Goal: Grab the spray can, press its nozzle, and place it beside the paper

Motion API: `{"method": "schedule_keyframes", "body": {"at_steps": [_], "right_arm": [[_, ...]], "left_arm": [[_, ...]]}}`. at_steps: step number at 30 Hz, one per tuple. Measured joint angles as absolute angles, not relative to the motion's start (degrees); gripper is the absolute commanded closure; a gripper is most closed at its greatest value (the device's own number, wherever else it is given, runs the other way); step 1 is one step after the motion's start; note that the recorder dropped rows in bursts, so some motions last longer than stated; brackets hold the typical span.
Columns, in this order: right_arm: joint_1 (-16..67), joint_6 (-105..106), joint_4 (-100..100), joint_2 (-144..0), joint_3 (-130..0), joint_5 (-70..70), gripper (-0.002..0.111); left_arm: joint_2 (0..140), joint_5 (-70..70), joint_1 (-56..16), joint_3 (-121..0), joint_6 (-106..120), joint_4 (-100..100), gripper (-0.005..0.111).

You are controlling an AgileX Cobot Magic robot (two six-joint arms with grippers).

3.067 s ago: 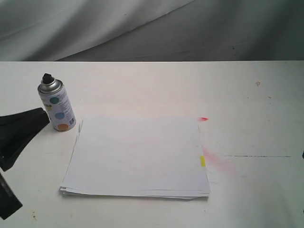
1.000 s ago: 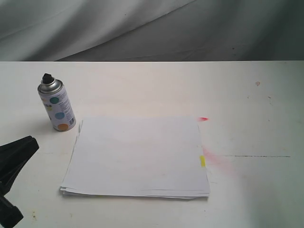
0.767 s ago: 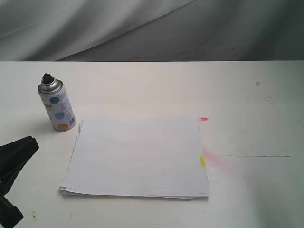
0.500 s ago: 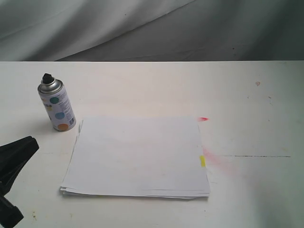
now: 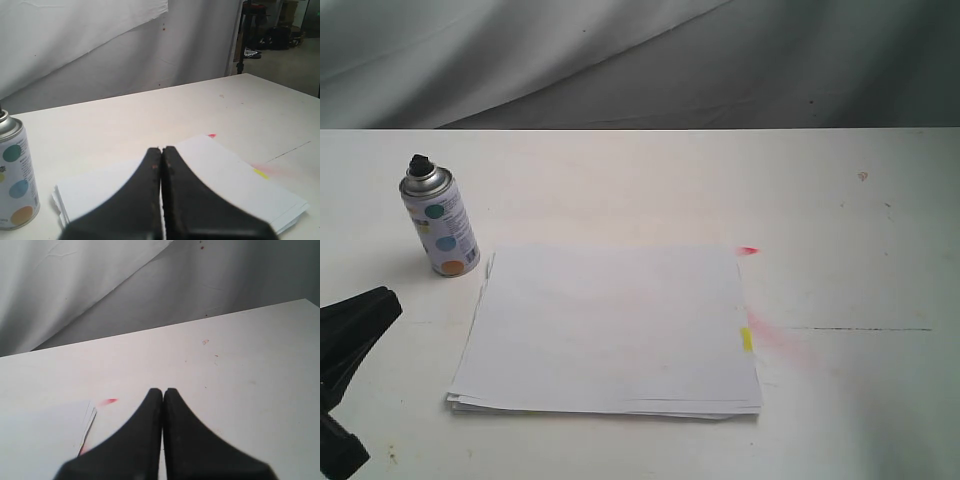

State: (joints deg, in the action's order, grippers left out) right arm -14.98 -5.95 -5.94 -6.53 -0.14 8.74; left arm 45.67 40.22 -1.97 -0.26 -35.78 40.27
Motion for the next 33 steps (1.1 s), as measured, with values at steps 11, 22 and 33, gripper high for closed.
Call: {"method": "schedule_keyframes", "body": {"at_steps": [11, 22, 33], "right_arm": [[-14.98, -5.95, -5.94, -6.53, -0.14, 8.87, 0.108], [-14.98, -6.06, -5.94, -6.53, -0.14, 8.87, 0.108], [-14.98, -6.06, -6.05, -6.53, -0.14, 8.87, 0.108]], "left_arm": [[23.46, 17.02, -1.97, -0.26, -42.11, 40.63, 0.107], [4.41, 1.71, -1.97, -0.26, -45.20, 41.49, 0.107], [4.26, 0.52, -1.97, -0.26, -97.22, 90.57, 0.107]]}}
